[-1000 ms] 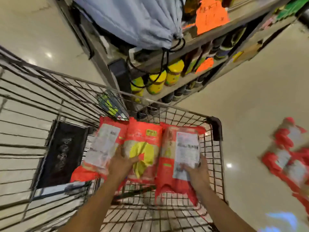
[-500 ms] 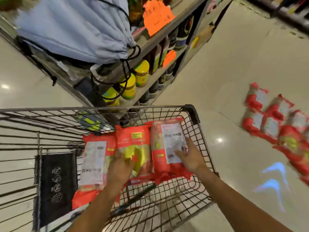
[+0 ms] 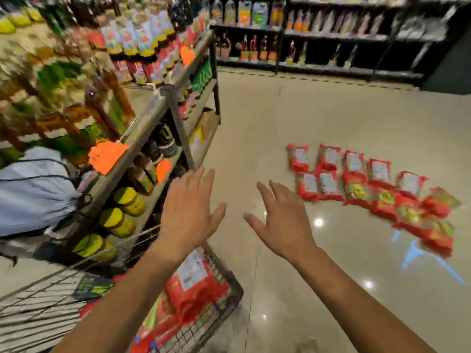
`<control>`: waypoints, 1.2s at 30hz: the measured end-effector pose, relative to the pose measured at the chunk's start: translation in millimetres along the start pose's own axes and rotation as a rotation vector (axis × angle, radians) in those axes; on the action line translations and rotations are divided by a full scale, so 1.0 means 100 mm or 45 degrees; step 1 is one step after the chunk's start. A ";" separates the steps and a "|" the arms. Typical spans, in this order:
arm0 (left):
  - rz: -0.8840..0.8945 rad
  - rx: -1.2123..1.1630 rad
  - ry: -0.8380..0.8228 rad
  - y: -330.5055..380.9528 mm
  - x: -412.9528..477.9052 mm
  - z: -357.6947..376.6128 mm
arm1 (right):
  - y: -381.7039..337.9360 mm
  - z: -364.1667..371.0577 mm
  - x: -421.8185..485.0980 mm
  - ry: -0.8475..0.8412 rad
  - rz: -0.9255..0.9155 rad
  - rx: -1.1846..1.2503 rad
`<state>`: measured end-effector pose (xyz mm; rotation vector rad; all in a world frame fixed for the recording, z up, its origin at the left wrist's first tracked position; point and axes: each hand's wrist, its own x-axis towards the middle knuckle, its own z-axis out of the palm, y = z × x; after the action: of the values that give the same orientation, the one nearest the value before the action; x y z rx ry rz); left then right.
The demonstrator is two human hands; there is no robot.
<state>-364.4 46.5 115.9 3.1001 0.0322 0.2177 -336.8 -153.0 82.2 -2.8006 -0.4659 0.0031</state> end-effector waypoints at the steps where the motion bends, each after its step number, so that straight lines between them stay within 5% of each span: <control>1: 0.049 0.019 0.038 0.31 0.13 -0.11 | 0.26 -0.21 -0.03 0.040 0.032 -0.025; 8: 0.369 0.019 0.118 2.47 0.82 -0.39 | 2.25 -1.22 -0.48 0.198 0.279 -0.040; 15: 0.548 0.005 0.075 3.87 1.24 -0.30 | 3.50 -1.63 -0.82 0.237 0.497 0.002; 23: 0.586 0.009 0.028 4.44 2.05 0.14 | 4.32 -1.67 -0.30 0.174 0.548 0.052; 36: 0.445 -0.083 -0.226 4.69 4.30 1.44 | 5.71 -1.30 1.90 -0.154 0.536 0.084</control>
<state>89.8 -417.2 49.8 3.0233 -0.5119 -0.0493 30.0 -646.1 47.4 -2.7866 0.1033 0.2735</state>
